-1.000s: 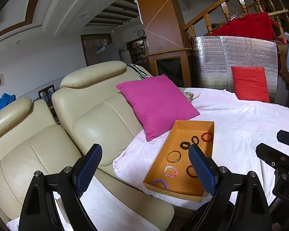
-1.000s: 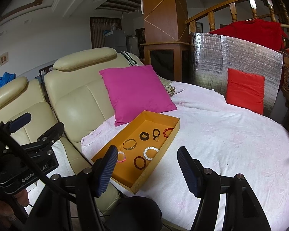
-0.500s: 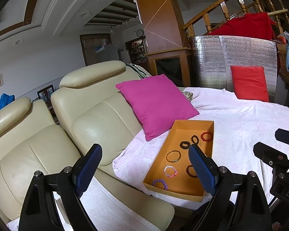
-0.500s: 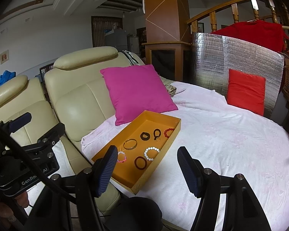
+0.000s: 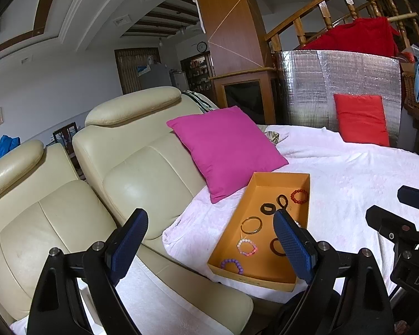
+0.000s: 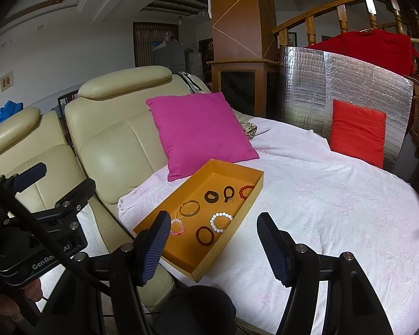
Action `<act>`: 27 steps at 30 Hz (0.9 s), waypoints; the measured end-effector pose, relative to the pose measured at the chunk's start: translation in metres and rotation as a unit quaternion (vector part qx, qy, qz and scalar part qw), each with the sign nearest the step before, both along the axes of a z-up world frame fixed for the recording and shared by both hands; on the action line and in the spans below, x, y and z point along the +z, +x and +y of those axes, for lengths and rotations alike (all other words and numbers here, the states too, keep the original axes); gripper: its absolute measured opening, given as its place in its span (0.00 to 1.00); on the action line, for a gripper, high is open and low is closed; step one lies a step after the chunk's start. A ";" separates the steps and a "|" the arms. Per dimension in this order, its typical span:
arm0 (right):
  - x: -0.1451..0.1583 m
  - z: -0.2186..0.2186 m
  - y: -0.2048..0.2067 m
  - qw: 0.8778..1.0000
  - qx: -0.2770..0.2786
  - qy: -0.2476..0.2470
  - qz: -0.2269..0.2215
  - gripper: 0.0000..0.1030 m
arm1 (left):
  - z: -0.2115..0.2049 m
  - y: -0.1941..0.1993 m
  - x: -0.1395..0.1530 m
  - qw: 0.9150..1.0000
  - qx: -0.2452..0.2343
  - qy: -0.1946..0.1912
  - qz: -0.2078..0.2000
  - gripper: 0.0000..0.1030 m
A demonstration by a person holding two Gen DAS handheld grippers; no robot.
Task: Organize jewelry
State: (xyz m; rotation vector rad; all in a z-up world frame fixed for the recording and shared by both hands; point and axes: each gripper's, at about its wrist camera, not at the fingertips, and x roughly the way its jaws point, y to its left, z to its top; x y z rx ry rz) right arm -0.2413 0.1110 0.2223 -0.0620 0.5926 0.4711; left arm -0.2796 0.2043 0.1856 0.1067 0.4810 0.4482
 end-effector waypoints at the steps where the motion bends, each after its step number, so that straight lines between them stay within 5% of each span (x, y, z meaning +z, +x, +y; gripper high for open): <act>1: 0.000 0.000 0.000 1.000 -0.001 0.000 0.000 0.66 | 0.000 0.000 0.000 1.000 -0.001 0.000 0.000 0.89; 27: 0.000 0.000 0.000 1.000 0.003 0.001 0.001 0.66 | 0.004 0.002 -0.006 1.000 -0.001 -0.001 0.006 0.89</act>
